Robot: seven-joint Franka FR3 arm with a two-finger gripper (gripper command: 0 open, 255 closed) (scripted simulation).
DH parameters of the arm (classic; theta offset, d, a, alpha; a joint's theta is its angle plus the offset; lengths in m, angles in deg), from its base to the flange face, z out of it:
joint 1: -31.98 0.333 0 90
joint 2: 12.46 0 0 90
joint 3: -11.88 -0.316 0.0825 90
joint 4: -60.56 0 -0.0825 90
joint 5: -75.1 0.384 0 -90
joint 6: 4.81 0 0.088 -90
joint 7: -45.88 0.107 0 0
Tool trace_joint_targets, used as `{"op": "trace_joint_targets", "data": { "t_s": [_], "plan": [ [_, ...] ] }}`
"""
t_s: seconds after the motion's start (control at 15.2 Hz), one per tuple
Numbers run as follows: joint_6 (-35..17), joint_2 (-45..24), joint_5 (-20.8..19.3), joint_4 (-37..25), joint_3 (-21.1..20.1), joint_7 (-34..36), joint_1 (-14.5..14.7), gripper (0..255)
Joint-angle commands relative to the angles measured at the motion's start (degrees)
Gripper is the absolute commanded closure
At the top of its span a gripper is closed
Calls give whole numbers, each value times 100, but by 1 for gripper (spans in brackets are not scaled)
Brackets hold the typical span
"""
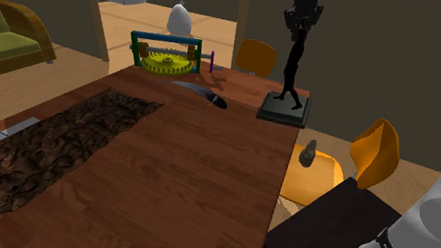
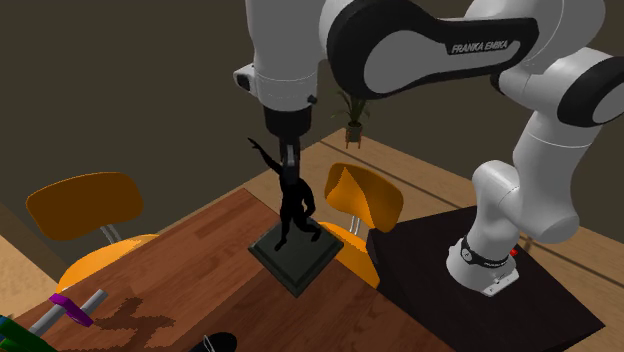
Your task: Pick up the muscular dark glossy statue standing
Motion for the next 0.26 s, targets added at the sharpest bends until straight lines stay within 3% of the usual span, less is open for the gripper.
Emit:
{"op": "trace_joint_targets", "data": {
  "t_s": [0.0,0.2],
  "plan": [
    [196,-88,-1,-292,-6,-18,8,255],
    [299,-127,-1,-436,-6,-34,10,255]
  ]
}}
